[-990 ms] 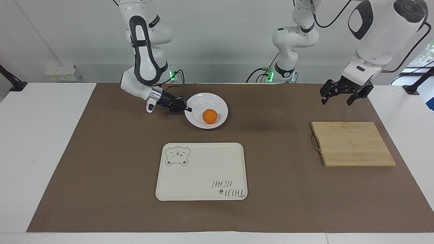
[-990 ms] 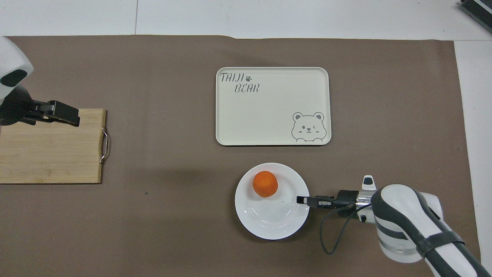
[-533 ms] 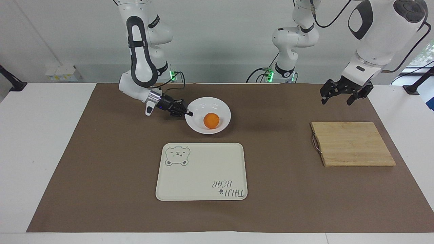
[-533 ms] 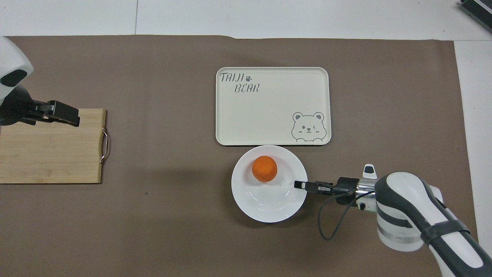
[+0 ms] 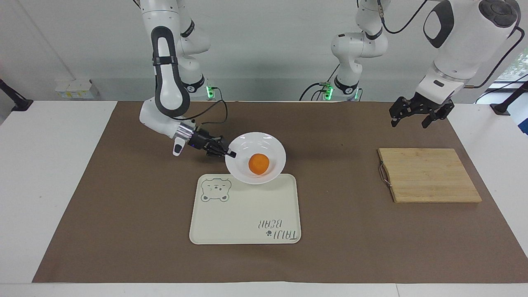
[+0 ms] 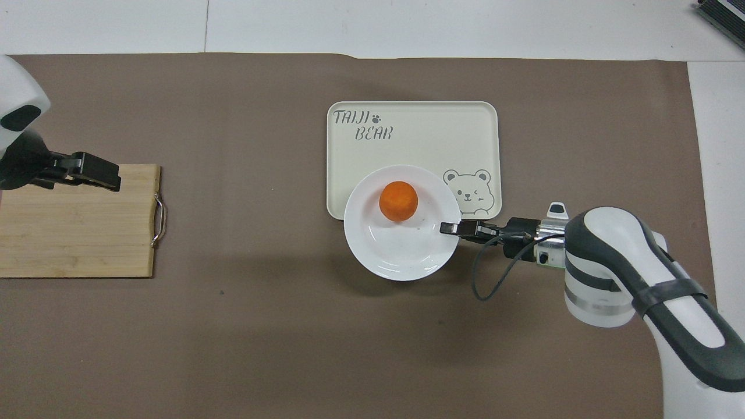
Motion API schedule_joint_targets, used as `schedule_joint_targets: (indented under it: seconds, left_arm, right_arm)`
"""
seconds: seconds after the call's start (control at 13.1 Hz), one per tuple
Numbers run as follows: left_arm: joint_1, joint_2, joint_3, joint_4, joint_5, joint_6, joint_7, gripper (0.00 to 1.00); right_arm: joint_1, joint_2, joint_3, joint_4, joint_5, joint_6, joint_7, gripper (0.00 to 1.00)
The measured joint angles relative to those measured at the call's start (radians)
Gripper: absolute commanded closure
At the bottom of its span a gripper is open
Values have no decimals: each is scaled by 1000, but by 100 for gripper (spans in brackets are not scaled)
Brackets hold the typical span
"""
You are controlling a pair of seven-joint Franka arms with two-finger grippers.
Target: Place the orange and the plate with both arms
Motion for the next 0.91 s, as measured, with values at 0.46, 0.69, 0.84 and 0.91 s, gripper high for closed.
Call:
schedule_joint_targets:
  seconds: [0.46, 0.69, 0.84, 0.91]
  left_arm:
    - [0, 0, 0, 0, 0, 0, 0, 0]
    - [0, 0, 0, 0, 0, 0, 0, 0]
    - [0, 0, 0, 0, 0, 0, 0, 0]
    - [0, 0, 0, 0, 0, 0, 0, 0]
  right_arm:
    - [-34, 125, -6, 209, -96, 1, 96, 100]
    - [-53, 195, -7, 312, -131, 0, 163, 100]
    - [-59, 231, -7, 360, -148, -1, 193, 100]
    - [-65, 250, -7, 377, -149, -2, 194, 100]
